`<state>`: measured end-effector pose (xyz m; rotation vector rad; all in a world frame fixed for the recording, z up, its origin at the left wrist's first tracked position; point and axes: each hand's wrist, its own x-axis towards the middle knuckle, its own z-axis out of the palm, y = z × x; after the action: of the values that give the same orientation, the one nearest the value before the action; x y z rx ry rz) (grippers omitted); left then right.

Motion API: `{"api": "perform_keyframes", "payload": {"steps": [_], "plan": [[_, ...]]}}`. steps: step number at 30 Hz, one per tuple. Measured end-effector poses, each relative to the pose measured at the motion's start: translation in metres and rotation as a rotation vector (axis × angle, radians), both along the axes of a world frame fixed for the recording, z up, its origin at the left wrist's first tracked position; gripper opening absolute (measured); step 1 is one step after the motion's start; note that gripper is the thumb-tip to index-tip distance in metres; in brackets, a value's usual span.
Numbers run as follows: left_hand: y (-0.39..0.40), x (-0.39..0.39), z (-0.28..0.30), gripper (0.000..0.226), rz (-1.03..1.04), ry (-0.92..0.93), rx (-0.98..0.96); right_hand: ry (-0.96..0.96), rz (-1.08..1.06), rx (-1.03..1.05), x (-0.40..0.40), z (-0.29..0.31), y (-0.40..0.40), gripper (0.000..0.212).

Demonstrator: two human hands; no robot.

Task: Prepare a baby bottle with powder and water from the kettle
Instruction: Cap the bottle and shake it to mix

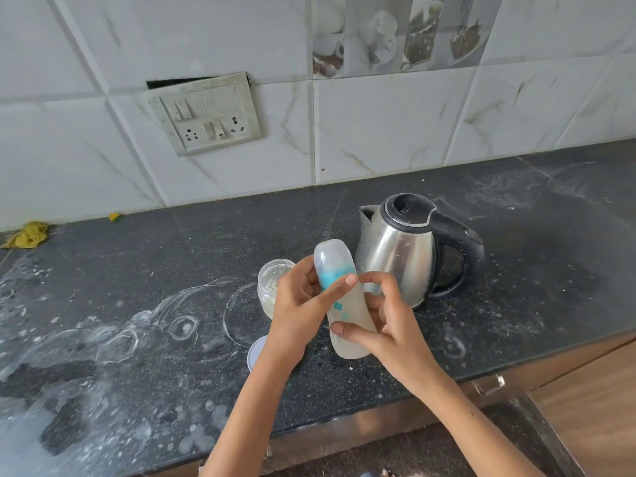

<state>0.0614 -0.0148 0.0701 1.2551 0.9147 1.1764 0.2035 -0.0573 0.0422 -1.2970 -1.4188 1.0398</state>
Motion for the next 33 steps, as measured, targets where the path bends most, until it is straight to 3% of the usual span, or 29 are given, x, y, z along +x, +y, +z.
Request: {"api": "perform_keyframes", "payload": {"steps": [6,12,15,19,22,27,33], "plan": [[0.003,0.001,0.005,0.026,-0.133,-0.033,-0.030,0.260,0.090,-0.103,0.009,0.008,0.001,0.070],[0.011,-0.013,0.008,0.029,-0.376,0.061,-0.082,0.313,0.182,-0.190,0.020,0.011,0.001,0.087],[0.009,-0.012,0.007,0.041,-0.249,0.180,-0.012,0.110,0.147,-0.096,0.022,0.008,0.003,0.104],[0.001,0.002,0.000,0.055,0.089,0.367,0.155,-0.433,0.051,0.136,0.022,0.011,0.005,0.114],[-0.005,0.016,-0.002,0.056,0.195,0.451,0.237,-0.510,0.039,0.197,0.018,0.010,0.004,0.115],[-0.003,0.018,-0.004,0.050,0.092,0.357,0.222,-0.443,0.040,0.130,0.021,0.008,0.004,0.118],[0.007,0.001,-0.005,0.049,-0.316,0.187,0.097,0.050,0.211,-0.061,0.025,-0.003,0.001,0.117]]}}
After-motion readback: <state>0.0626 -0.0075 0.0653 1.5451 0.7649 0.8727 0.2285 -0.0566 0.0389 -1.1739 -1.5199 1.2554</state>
